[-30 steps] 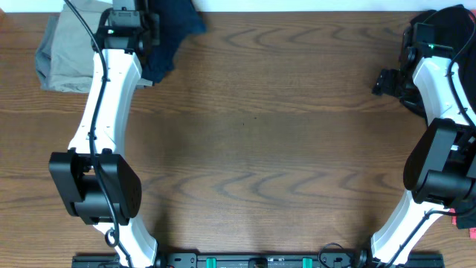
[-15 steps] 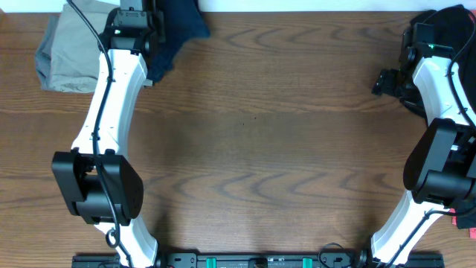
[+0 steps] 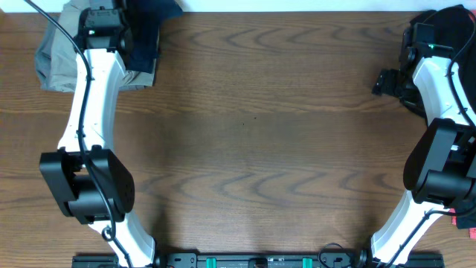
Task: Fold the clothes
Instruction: 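Carry the shorts to the top-left and lower onto the khaki stack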
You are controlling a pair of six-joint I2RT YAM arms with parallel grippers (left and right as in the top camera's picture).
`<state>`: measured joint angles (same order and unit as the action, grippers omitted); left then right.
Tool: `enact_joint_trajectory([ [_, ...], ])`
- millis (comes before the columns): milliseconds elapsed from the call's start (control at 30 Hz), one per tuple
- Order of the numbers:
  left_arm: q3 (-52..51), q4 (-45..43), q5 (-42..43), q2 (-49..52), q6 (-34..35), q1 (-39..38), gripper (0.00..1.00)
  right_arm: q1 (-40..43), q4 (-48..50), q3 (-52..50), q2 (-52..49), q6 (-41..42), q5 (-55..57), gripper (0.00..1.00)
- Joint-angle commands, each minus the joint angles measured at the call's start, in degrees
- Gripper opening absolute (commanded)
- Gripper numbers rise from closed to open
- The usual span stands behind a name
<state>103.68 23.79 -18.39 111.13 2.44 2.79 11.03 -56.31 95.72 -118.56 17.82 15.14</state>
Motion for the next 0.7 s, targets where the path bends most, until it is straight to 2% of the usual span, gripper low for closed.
enact_joint_trajectory([
  [0,2.40,-2.16,-1.44,2.75,1.09,1.95,0.06,-0.22,-0.04,0.07,-0.26,1.03,0.46,0.99],
  [467,2.40,-7.87,-1.42,10.75,1.01,7.39,0.08,-0.39,-0.07,0.07,-0.26,1.03,0.46,0.99],
  [533,2.40,-10.40,-1.42,11.96,-1.46,8.24,0.10,-0.39,-0.04,0.07,-0.26,1.03,0.46,0.99],
  [600,2.40,-13.00,-1.42,13.03,-4.66,9.16,0.23,-0.37,-0.07,0.07,-0.26,1.01,0.46,0.99],
  [667,2.40,-14.38,-1.40,13.64,-6.99,9.99,0.58,-0.37,-0.07,0.07,-0.26,1.01,0.46,0.99],
])
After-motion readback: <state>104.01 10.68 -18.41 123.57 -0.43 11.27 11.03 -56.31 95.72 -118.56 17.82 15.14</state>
